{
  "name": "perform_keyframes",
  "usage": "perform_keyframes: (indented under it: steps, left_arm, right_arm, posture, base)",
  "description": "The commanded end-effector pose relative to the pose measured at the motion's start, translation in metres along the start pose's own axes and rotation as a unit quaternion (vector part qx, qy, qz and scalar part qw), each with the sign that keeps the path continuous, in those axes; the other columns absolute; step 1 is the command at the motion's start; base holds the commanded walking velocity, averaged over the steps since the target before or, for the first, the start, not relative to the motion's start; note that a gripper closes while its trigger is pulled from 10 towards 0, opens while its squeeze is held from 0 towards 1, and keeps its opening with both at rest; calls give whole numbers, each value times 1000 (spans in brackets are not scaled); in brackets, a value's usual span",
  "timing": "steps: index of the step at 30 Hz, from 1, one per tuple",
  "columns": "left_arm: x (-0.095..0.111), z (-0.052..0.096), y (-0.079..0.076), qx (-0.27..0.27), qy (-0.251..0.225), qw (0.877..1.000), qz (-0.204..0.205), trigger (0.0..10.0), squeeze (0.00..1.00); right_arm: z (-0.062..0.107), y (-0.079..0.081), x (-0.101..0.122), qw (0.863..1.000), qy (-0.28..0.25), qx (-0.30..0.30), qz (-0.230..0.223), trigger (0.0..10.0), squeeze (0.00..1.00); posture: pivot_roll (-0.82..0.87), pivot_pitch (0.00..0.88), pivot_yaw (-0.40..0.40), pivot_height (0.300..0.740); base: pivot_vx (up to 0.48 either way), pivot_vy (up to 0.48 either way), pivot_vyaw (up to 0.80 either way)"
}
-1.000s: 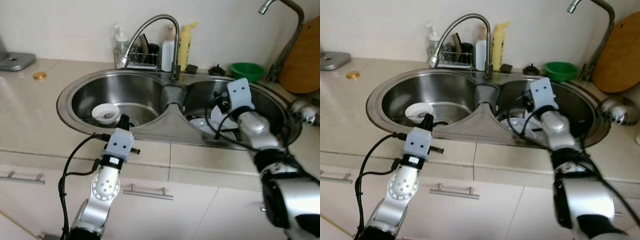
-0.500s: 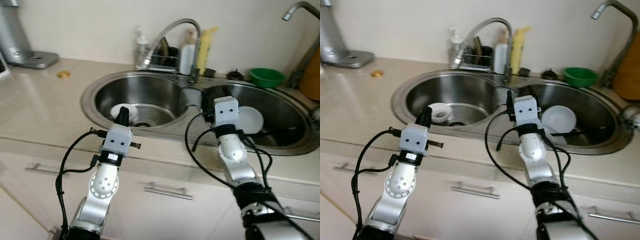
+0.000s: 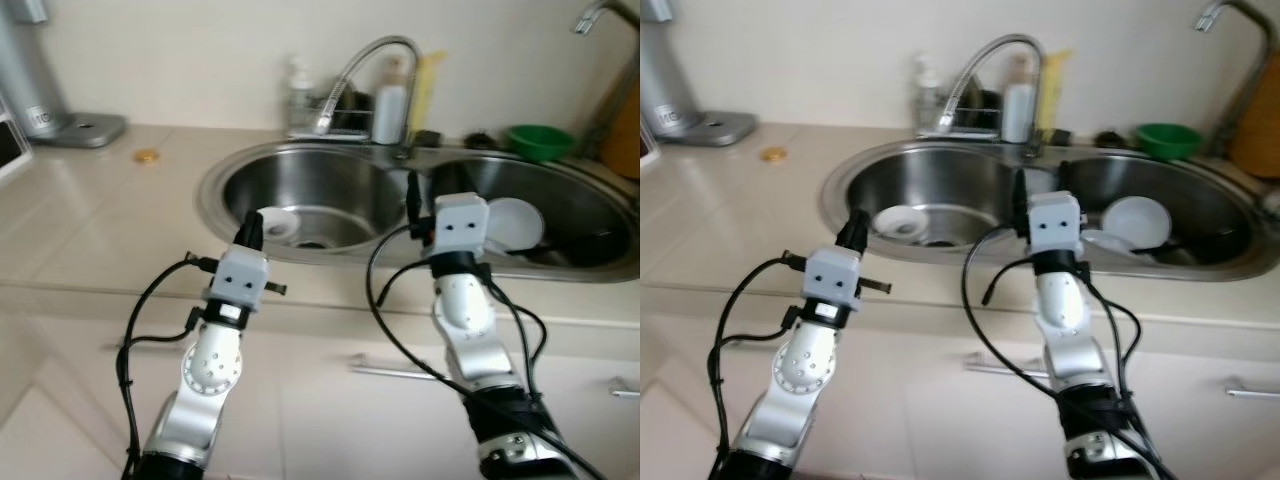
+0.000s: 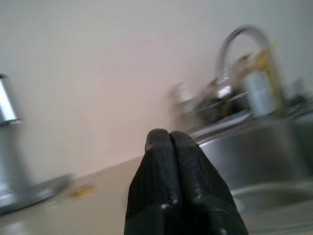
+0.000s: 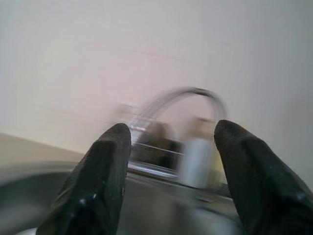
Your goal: Kitchen organization
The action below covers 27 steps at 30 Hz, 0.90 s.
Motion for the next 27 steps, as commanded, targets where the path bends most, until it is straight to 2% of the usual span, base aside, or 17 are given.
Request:
perform_keyframes:
  steps: [1,7,14,23,27]
  left_arm:
    - [7,-4,-5,-5,-11,1000,8,10000,0]
    - [6,-3,-7,-4,-9,1000,8,10000,0]
    - [8,-2,-8,-5,-17,1000,3,10000,0]
    - [7,-1,-11,-12,-15,1000,-4,10000,0]
    - [6,0,-11,-14,-14,1000,-6,10000,0]
  right_arm:
    - [0,-14,4,1000,-5,-13,15,10000,0]
    - [3,-11,5,1000,2,-12,12,10000,0]
    - [9,-5,1,1000,19,-10,-1,10000,0]
    - [13,-4,1,1000,25,-17,-7,10000,0]
    - [14,-4,4,1000,15,-11,8,10000,0]
  posture:
    - [-21,0,-19,740]
    - [-24,0,-21,740]
    - [-29,0,-21,740]
    - [-30,0,-18,740]
    - [-31,0,-16,740]
  base:
    - [0,472,0]
    - [0,450,0]
    - [0,0,0]
    - [0,0,-774]
    - [0,0,-800]
Point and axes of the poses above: a point about 5 cm out from each wrist's last joint towards the gripper, its own z axis pointing back from the gripper into the wrist, its own x axis along the axis of the wrist's last joint, y = z × x, the point moved 3 cm from there along -z, pointing out of the wrist towards the gripper, and after that the axes turned 10 degrees about -z, right-handed, at the moved point
